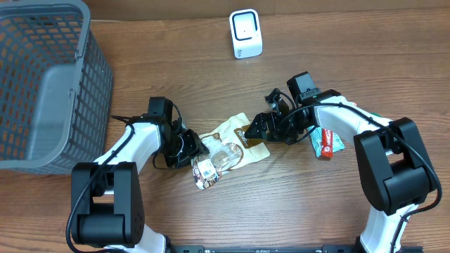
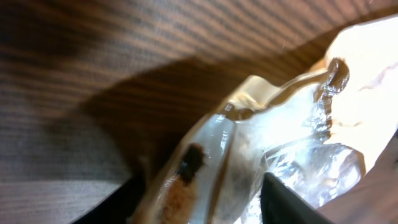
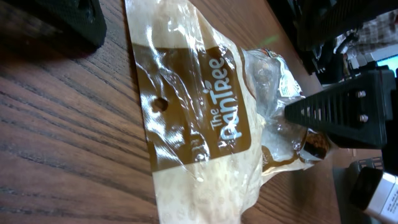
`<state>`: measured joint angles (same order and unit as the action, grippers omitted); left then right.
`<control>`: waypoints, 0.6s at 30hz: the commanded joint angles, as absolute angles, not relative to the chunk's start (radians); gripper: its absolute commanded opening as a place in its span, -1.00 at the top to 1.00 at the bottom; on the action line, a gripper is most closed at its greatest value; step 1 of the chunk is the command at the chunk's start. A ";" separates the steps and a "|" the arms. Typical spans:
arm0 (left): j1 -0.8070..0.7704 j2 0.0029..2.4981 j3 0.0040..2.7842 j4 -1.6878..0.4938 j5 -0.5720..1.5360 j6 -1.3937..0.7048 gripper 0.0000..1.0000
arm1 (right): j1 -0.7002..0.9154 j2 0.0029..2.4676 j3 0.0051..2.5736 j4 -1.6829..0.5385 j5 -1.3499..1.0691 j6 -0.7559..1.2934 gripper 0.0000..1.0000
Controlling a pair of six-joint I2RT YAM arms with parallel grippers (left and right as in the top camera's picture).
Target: Scan the item barcode
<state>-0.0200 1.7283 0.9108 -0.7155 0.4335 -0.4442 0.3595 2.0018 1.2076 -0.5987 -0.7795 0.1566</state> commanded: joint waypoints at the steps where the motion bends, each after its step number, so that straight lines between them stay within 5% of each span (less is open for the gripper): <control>1: -0.029 1.745 0.899 -0.706 0.431 -0.443 0.28 | 0.355 1.997 1.198 -0.598 -0.760 0.148 -1.00; 6: -0.019 1.744 0.912 -0.707 0.459 -0.417 0.79 | 0.343 1.997 1.198 -0.613 -0.761 0.148 -1.00; 18: 0.051 1.706 1.153 -0.908 0.631 -0.244 0.81 | 0.245 1.913 1.200 -0.695 -0.788 0.096 -1.00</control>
<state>0.0372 1.7336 1.0771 -0.8783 0.5690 -0.3130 0.2634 1.9717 1.2041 -0.6861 -0.7837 0.1207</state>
